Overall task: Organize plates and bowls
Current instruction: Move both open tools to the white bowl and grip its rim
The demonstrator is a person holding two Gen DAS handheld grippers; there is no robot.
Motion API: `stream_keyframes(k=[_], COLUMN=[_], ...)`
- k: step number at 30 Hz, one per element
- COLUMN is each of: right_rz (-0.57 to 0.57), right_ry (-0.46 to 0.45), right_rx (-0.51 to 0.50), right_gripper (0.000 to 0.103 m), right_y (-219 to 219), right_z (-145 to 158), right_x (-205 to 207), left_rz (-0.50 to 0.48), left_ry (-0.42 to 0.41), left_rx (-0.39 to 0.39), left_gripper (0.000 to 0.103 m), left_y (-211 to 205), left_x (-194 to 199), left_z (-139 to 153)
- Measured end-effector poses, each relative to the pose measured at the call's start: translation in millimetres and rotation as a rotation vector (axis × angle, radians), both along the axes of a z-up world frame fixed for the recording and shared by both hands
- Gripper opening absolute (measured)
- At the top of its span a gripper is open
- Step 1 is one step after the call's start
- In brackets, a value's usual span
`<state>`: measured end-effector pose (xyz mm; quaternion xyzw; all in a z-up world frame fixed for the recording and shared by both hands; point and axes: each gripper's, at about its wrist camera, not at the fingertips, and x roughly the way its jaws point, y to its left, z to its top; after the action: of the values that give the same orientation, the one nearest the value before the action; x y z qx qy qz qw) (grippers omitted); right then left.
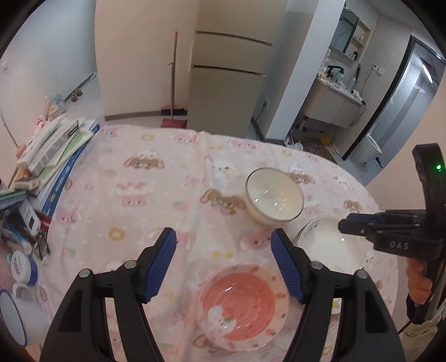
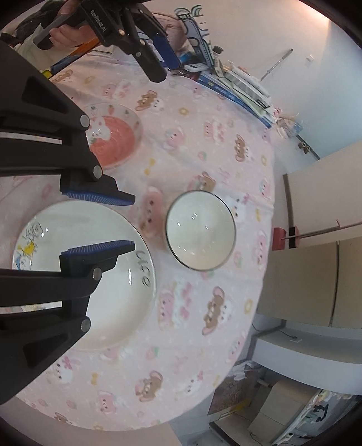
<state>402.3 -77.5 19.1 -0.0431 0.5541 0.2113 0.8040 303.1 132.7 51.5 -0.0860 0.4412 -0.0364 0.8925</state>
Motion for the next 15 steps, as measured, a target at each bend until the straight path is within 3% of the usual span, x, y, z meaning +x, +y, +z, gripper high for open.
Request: stream_keyframes(k=[2, 9, 15], right_rz=[-0.001, -0.012, -0.042], right_ry=[-0.008, -0.003, 0.035], right_rx=[-0.011, -0.016, 0.0], right_gripper=[0.028, 0.028, 0.028], right_y=[-6.1, -19.8, -27.0], right_z=[2.7, -1.2, -24.1], right_x=[9.2, 46.3, 79.3], left_rz=[-0.01, -0.052, -0.029], left_ry=[-0.015, -0.04, 0.037], left_rx=[0.02, 0.059, 0.075], left_gripper=[0.069, 0.09, 0.091], left_y=[-9.8, -34.1, -39.1], left_x=[10.2, 50.8, 91.8], left_z=[7.8, 12.1, -13.6])
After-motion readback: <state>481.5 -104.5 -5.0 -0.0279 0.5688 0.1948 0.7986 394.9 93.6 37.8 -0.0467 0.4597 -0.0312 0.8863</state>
